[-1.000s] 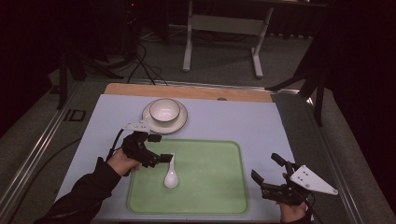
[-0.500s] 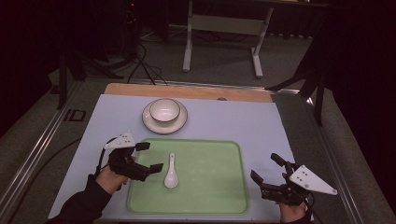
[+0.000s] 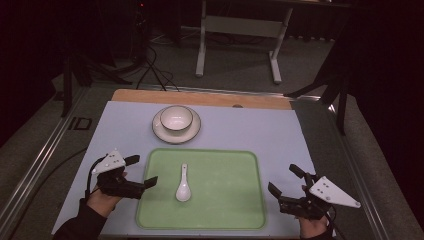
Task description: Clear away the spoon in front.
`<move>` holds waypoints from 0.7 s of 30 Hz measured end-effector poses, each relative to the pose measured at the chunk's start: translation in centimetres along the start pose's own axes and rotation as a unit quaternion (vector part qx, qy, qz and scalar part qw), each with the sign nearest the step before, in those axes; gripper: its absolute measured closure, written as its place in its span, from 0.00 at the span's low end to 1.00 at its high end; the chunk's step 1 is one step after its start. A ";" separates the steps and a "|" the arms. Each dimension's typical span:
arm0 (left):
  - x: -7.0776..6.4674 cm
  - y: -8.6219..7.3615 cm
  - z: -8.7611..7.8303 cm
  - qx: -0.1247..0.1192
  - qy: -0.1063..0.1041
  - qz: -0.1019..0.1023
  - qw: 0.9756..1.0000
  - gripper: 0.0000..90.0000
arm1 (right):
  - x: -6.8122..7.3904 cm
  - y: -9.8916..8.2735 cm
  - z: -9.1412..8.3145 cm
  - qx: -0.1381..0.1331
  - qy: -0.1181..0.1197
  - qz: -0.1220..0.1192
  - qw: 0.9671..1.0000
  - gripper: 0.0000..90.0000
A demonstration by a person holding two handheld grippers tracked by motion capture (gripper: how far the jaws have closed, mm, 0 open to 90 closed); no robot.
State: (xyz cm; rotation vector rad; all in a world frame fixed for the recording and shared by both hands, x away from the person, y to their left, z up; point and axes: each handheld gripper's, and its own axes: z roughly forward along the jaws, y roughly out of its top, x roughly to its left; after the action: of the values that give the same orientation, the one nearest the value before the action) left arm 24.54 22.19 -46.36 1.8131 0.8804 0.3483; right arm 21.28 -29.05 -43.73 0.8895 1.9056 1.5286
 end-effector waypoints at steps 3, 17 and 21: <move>0.3 -0.5 -0.4 -0.005 0.010 -0.012 1.000 0.00 | 0.0 0.0 0.0 -0.001 0.000 0.000 1.000 0.11; 0.2 -2.2 -0.8 -0.018 0.025 -0.019 0.999 0.00 | -0.1 -0.1 0.1 0.005 0.000 0.000 1.000 0.11; 0.3 -2.3 -0.4 -0.017 0.032 -0.018 0.999 0.00 | -0.2 -0.2 0.1 0.007 0.005 0.003 1.000 0.11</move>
State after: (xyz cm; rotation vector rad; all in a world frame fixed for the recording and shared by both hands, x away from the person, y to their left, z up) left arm 23.54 23.09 -48.31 1.7601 0.9445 0.3978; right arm 21.46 -29.15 -43.94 0.8963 1.9242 1.5284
